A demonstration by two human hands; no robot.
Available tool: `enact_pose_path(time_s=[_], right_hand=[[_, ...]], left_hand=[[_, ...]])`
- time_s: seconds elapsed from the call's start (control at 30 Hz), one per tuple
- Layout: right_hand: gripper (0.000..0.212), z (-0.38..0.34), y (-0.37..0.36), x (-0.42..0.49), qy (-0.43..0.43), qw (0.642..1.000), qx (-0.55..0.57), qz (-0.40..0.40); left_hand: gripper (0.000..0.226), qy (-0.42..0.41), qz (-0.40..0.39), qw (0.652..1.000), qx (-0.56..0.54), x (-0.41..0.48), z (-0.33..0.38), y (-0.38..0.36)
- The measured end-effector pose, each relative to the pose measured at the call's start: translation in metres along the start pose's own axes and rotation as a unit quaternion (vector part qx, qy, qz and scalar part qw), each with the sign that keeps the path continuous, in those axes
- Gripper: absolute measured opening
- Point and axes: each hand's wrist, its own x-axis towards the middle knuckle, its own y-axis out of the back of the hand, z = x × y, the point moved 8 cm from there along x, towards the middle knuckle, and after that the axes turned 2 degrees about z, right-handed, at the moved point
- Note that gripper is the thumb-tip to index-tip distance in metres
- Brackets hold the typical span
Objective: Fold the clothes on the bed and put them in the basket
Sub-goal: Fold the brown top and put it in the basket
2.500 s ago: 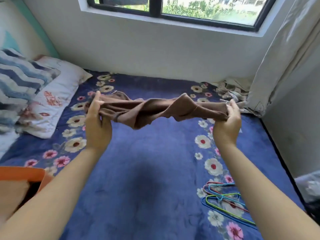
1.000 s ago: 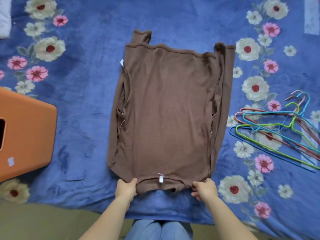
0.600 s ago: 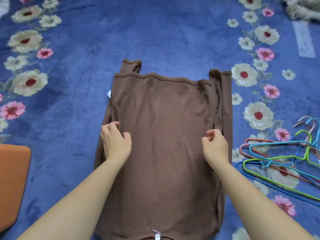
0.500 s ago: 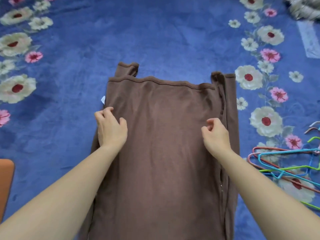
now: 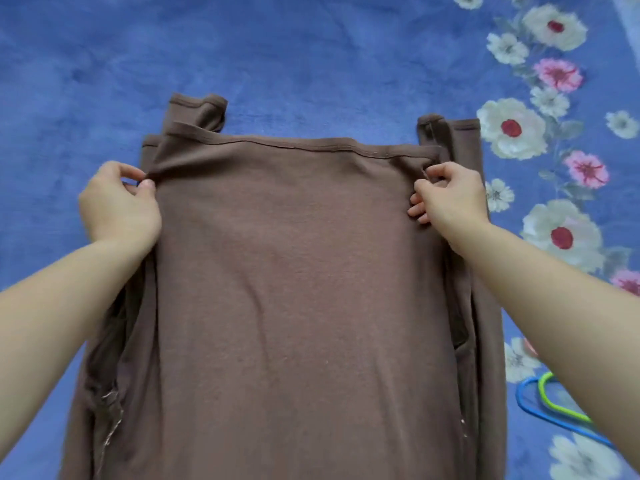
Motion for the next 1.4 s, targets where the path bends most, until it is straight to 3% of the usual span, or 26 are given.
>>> enact_pose_path(time_s=[0.07, 0.13, 0.17, 0.23, 0.27, 0.3, 0.37, 0.47, 0.57, 0.67, 0.77, 0.8, 0.87, 0.93, 1.0, 1.1, 1.2, 1.3, 1.33, 1.4], right_hand=[[0.028, -0.002, 0.02, 0.005, 0.035, 0.997, -0.044, 0.052], [0.036, 0.0, 0.05, 0.011, 0.04, 0.982, -0.122, 0.14], [0.046, 0.008, 0.06, 0.016, 0.016, 0.975, -0.158, 0.155], [0.053, 0.029, 0.061, 0.025, -0.049, 0.973, -0.202, 0.1], [0.039, 0.037, 0.058, 0.028, -0.058, 0.977, -0.194, 0.07], [0.026, 0.041, 0.059, 0.027, -0.06, 0.982, -0.168, 0.056], [0.032, 0.042, 0.078, 0.024, -0.057, 0.99, -0.081, 0.104], [0.036, 0.037, 0.14, 0.008, -0.051, 0.966, 0.023, 0.253], [0.028, 0.017, 0.194, -0.021, 0.004, 0.935, 0.129, 0.33], [0.033, -0.031, 0.223, -0.065, 0.118, 0.901, 0.187, 0.372], [0.038, -0.098, 0.21, -0.111, 0.258, 0.878, 0.209, 0.345], [0.034, -0.118, 0.19, -0.121, 0.286, 0.891, 0.208, 0.285], [0.013, -0.145, 0.125, -0.139, 0.28, 0.938, 0.196, 0.055], [0.012, -0.138, 0.064, -0.167, 0.228, 0.954, 0.114, -0.16], [0.016, -0.09, 0.039, -0.183, 0.165, 0.957, -0.015, -0.238], [0.01, 0.003, 0.054, -0.195, 0.085, 0.951, -0.203, -0.215], [0.043, 0.067, 0.062, -0.234, 0.0, 0.928, -0.261, -0.266], [0.037, 0.087, 0.056, -0.268, 0.065, 0.893, -0.334, -0.295], [0.031, 0.085, 0.056, -0.271, 0.094, 0.89, -0.346, -0.281], [0.031, 0.079, 0.06, -0.276, 0.166, 0.88, -0.362, -0.259]], left_hand=[[0.039, -0.062, 0.014, 0.998, 0.022, -0.022, 0.024, -0.003], [0.047, -0.197, 0.007, 0.979, 0.042, -0.058, 0.062, -0.013], [0.049, -0.271, -0.033, 0.961, 0.044, -0.083, 0.081, -0.026], [0.054, -0.377, -0.144, 0.915, 0.029, -0.142, 0.108, -0.061], [0.057, -0.409, -0.199, 0.89, 0.025, -0.174, 0.118, -0.077], [0.06, -0.429, -0.246, 0.869, 0.027, -0.204, 0.124, -0.091], [0.061, -0.449, -0.29, 0.844, 0.049, -0.255, 0.13, -0.109], [0.057, -0.45, -0.296, 0.838, 0.086, -0.297, 0.125, -0.122], [0.057, -0.431, -0.304, 0.842, 0.113, -0.313, 0.131, -0.122], [0.056, -0.34, -0.386, 0.856, 0.056, -0.307, 0.14, -0.123], [0.04, -0.109, -0.503, 0.846, -0.142, -0.282, 0.153, -0.11], [0.035, 0.008, -0.514, 0.822, -0.245, -0.272, 0.152, -0.101], [0.041, 0.234, -0.49, 0.737, -0.404, -0.255, 0.136, -0.08], [0.05, 0.347, -0.424, 0.664, -0.509, -0.236, 0.104, -0.067], [0.054, 0.389, -0.382, 0.647, -0.533, -0.227, 0.067, -0.058], [0.044, 0.394, -0.393, 0.665, -0.498, -0.233, 0.037, -0.059], [0.026, 0.339, -0.413, 0.716, -0.45, -0.238, 0.046, -0.067], [0.005, 0.332, -0.383, 0.755, -0.416, -0.244, 0.054, -0.07], [0.004, 0.343, -0.369, 0.752, -0.425, -0.245, 0.056, -0.07], [0.014, 0.368, -0.345, 0.715, -0.484, -0.245, 0.059, -0.066]])
